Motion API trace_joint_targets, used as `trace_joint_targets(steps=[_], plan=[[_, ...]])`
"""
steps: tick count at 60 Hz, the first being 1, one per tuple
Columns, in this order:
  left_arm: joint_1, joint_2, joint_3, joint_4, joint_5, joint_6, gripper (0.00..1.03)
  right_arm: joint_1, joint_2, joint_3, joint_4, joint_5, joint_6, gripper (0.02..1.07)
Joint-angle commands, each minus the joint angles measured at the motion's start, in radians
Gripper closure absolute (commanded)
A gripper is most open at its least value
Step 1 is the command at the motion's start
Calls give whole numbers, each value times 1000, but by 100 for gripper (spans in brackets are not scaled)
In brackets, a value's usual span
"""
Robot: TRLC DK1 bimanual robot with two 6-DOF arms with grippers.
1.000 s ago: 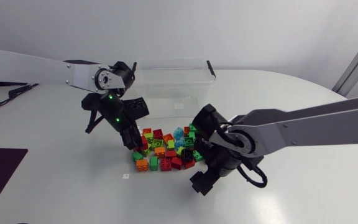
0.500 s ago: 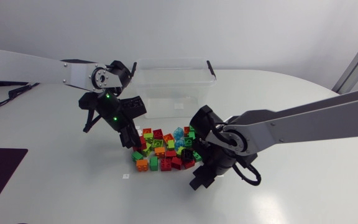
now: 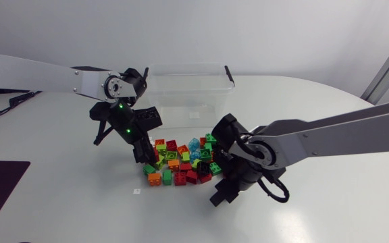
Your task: Place the duplo bricks in the container
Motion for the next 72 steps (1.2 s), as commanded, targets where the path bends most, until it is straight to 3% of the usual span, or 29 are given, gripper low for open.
trace_joint_targets(steps=[1,3,14,24,57,72], plan=[[-7,41,34,-8,10,26,54,-19,-61,-14,-35,4,-13,70],[-7,46,39,-8,10,26,60,-31,-90,-5,-58,5,-22,70],[-7,51,39,19,18,21,62,-100,-202,84,-178,10,-79,70],[-6,41,31,35,23,23,62,-177,-239,184,-211,1,-120,70],[10,6,23,7,39,32,69,-223,-228,412,-119,-71,-91,70],[24,-146,102,-37,70,-16,69,-223,-79,551,-55,-73,-76,70]])
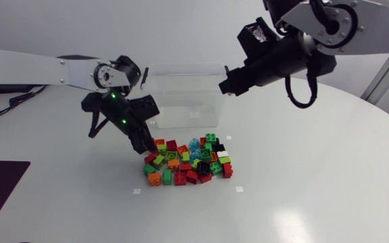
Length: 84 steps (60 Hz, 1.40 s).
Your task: Place the duplo bricks in the container
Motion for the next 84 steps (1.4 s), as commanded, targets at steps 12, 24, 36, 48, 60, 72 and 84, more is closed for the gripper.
trace_joint_targets(steps=[12,24,36,48,60,72,84], plan=[[9,-151,157,-55,34,-51,68,-10,194,159,79,-2,38,70],[23,-132,241,-51,54,-97,68,-17,314,269,122,1,50,70],[47,-94,308,-26,73,-137,67,-19,423,373,148,10,55,70],[70,-70,348,29,80,-189,66,-16,524,465,164,38,56,69],[85,-22,391,92,108,-243,65,-13,574,513,158,67,55,17],[102,50,437,198,119,-318,64,-11,524,522,132,73,52,9],[99,154,509,270,129,-390,63,-7,383,399,119,70,50,8]])
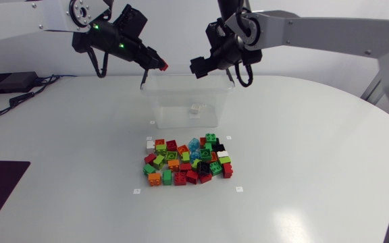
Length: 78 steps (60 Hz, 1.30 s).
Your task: Place the duplo bricks in the container
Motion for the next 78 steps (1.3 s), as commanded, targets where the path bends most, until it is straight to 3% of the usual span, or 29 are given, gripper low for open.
trace_joint_targets(steps=[1,25,29,40,56,64,78], plan=[[2,75,70,20,18,-53,63,5,-108,-76,-8,6,16,8],[-10,314,328,18,18,-130,59,90,-414,-528,-30,41,24,8],[-10,321,334,15,16,-130,40,114,-450,-601,-40,67,41,8],[-8,314,334,0,-2,-133,7,139,-477,-708,-111,89,136,8],[10,186,277,-132,-36,-102,7,140,-422,-760,-220,87,222,10],[24,38,128,-173,-100,-29,7,145,-352,-763,-241,83,249,14],[35,-201,-149,-204,-133,90,7,139,-252,-737,-261,66,271,18]])
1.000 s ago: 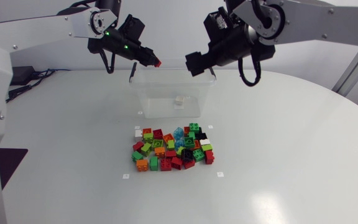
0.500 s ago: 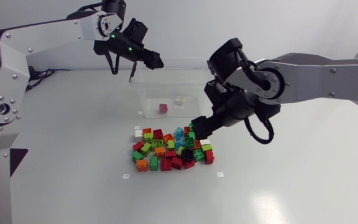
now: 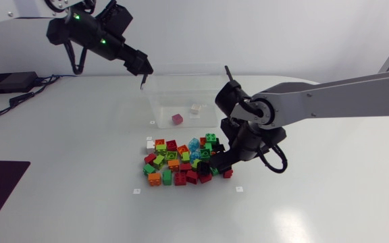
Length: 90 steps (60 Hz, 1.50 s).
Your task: Place the duplo bricks in the container
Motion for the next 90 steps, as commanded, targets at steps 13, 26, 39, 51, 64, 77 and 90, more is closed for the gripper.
trace_joint_targets(steps=[13,26,39,51,64,77,90], plan=[[7,-260,-345,-41,-31,170,7,-6,86,15,-8,-13,45,21],[7,-345,-529,-36,-32,256,7,-18,144,51,14,-16,45,25],[-7,-373,-673,-27,-34,326,7,-32,184,67,51,-15,45,40],[-5,-349,-773,9,-37,389,7,-57,198,66,80,-15,28,62],[-83,-269,-851,88,-81,377,7,-86,146,26,97,-15,11,65],[-162,-203,-940,156,-90,468,10,-119,40,-23,97,-16,-12,65],[-146,-129,-912,173,26,581,10,-126,-61,-61,94,-24,-19,65]])
